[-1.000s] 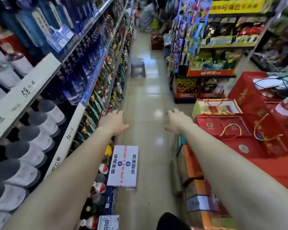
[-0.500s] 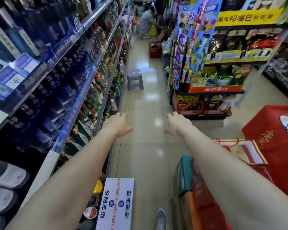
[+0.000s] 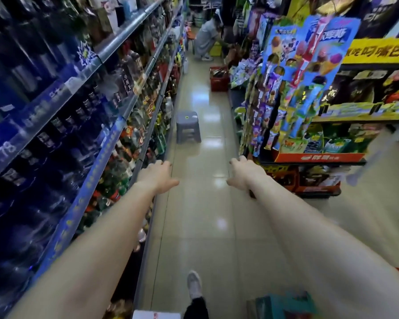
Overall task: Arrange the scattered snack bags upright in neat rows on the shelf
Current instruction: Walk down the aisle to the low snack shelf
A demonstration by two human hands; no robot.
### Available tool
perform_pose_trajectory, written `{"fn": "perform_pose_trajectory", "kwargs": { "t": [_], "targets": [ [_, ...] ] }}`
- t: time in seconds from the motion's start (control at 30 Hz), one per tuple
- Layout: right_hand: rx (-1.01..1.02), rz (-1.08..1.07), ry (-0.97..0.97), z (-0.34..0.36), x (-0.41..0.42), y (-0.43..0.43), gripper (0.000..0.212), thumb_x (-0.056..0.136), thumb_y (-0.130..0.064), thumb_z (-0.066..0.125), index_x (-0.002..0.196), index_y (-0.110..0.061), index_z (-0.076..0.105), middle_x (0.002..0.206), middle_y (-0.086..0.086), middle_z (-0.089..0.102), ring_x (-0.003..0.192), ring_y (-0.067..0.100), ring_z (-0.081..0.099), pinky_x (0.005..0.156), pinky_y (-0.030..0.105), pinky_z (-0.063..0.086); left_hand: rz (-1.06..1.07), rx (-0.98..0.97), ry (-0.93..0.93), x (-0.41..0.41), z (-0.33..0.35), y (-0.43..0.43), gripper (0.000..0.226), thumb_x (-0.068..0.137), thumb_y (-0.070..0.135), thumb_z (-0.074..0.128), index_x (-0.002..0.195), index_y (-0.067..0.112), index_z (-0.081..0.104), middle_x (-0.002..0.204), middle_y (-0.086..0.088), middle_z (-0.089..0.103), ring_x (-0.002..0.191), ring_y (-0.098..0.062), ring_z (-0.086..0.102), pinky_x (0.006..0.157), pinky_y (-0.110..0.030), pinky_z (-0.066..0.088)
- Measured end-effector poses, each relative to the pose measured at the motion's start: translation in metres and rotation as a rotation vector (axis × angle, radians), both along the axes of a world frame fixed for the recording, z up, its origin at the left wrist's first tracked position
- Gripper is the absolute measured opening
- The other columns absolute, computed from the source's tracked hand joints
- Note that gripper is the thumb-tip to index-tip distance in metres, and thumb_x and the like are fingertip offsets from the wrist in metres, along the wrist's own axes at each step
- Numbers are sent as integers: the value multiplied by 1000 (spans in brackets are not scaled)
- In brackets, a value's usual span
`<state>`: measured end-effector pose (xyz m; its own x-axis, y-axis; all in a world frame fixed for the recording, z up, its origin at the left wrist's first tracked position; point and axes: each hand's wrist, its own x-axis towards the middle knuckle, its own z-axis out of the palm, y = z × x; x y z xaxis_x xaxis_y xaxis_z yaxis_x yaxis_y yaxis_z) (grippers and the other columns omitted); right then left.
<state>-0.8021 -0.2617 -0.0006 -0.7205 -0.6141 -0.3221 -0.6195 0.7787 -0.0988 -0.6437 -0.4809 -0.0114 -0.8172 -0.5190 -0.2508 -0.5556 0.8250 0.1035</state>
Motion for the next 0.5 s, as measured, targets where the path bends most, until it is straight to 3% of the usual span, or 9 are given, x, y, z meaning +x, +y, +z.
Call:
{"fn": "perform_pose_trajectory", "kwargs": {
  "t": [0.5],
  "targets": [
    [5, -40, -16, 1, -257, -241, 66, 86, -44, 61, 142, -15, 41, 141, 14, 42, 125, 36, 47, 96, 50, 47, -115, 17, 5, -273, 2, -238, 75, 85, 56, 55, 148, 21, 35, 145, -6, 45, 127, -28, 49, 91, -44, 48]
  ]
}}
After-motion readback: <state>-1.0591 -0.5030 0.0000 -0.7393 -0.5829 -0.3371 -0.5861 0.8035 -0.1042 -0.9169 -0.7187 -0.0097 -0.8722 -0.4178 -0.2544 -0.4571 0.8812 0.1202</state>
